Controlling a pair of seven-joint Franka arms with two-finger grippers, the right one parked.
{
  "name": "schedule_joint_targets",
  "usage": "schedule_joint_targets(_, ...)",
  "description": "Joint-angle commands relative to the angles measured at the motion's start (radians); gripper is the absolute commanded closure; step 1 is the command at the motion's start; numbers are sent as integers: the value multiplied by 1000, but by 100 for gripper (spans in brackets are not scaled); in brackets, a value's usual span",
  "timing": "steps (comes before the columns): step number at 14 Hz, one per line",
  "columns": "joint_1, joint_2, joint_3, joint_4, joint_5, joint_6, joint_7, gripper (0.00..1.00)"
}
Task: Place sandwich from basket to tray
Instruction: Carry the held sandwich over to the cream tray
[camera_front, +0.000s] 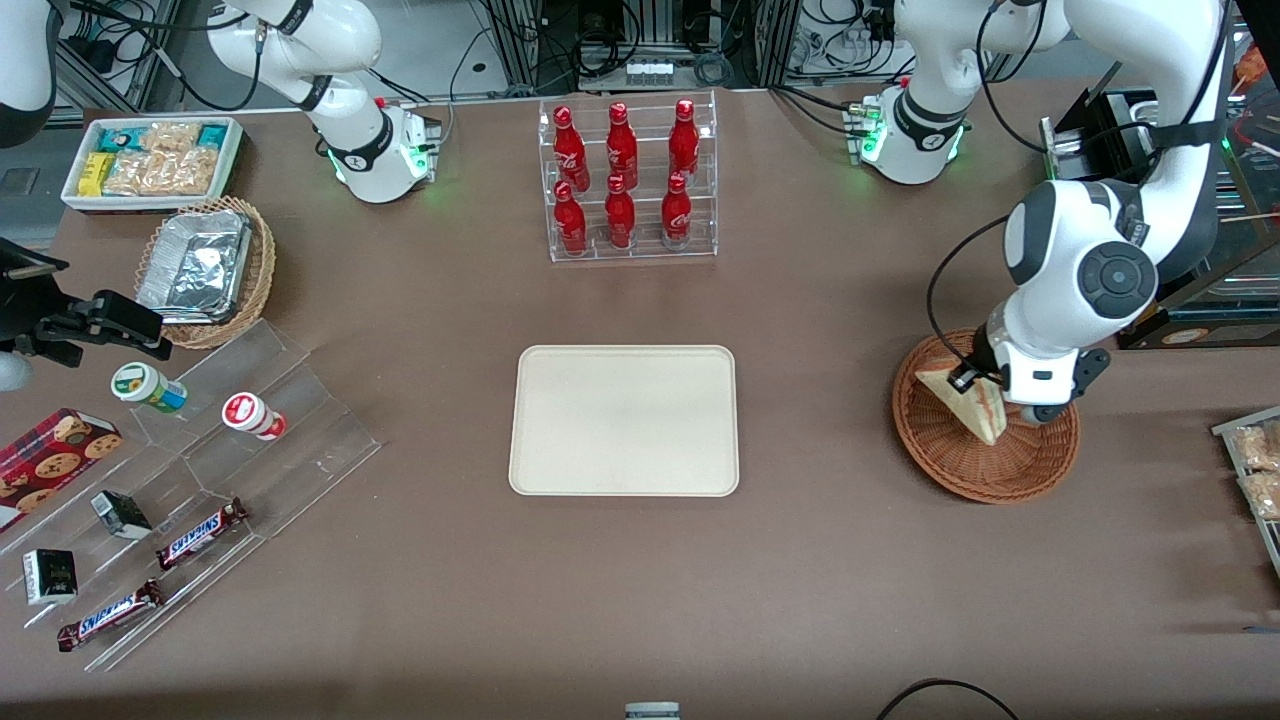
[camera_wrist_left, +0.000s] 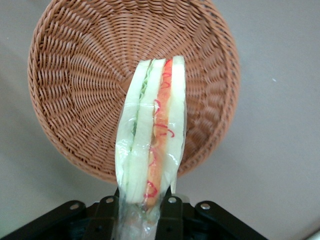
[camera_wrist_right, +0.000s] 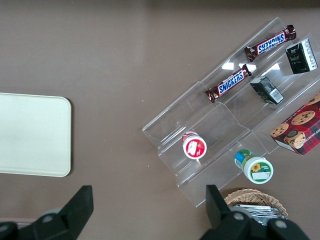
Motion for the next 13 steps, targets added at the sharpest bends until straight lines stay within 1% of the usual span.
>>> schedule_joint_targets(1,-55,22,9,134,7,-123,-14,73)
schedule_joint_targets(6,-147,50,4,254,-10,-125,0,72)
schedule_joint_targets(8,-209,110,4,326,-8,-131,-8,69)
schedule_joint_targets(11,-303,188,4,394,-7,-124,-5,69)
schedule_joint_targets(13,-332,232,-2,441,-8,-110,6,69)
